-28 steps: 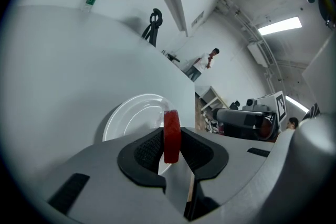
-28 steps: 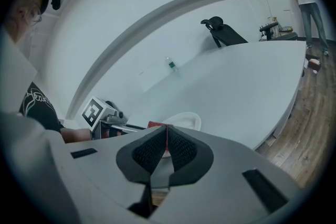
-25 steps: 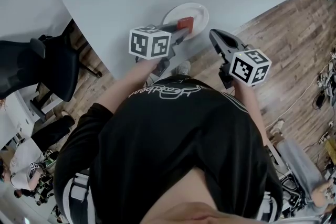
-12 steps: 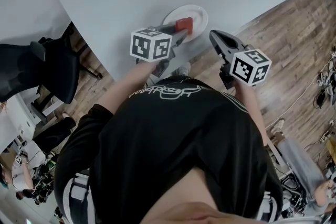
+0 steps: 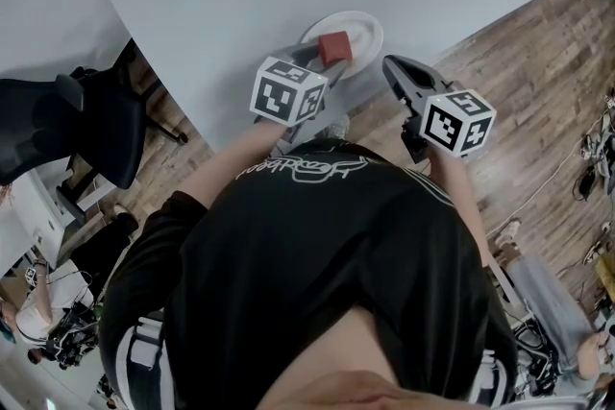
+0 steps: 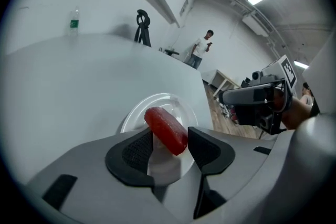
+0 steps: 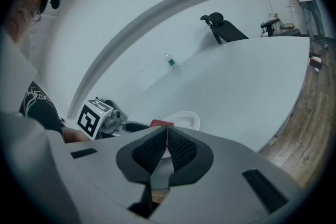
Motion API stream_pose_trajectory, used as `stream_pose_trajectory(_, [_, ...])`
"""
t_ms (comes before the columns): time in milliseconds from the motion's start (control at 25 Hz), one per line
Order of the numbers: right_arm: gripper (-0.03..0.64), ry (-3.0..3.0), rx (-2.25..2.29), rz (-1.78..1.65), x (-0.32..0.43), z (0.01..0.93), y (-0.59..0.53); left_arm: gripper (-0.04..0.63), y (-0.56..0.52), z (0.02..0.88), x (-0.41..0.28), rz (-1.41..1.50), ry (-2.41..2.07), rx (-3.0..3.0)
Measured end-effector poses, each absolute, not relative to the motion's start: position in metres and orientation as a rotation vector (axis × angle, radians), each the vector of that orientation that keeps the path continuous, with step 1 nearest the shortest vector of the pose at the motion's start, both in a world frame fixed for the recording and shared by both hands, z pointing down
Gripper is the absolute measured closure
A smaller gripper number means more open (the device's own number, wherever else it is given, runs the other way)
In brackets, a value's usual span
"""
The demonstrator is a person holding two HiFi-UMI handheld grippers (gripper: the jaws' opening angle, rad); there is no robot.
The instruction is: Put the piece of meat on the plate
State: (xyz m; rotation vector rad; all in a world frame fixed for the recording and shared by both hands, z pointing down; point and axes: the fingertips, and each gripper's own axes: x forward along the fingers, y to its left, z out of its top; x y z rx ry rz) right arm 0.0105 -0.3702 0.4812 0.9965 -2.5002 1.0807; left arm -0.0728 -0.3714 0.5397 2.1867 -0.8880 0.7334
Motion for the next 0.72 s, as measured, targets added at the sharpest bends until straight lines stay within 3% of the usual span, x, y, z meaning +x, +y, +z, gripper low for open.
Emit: stream_pose_trajectory(720, [0.607, -2.526, 1.025, 1.087, 0.015, 0.479, -0.362, 0.327, -0.373, 0.542, -0.085, 0.843, -1.001, 2.188])
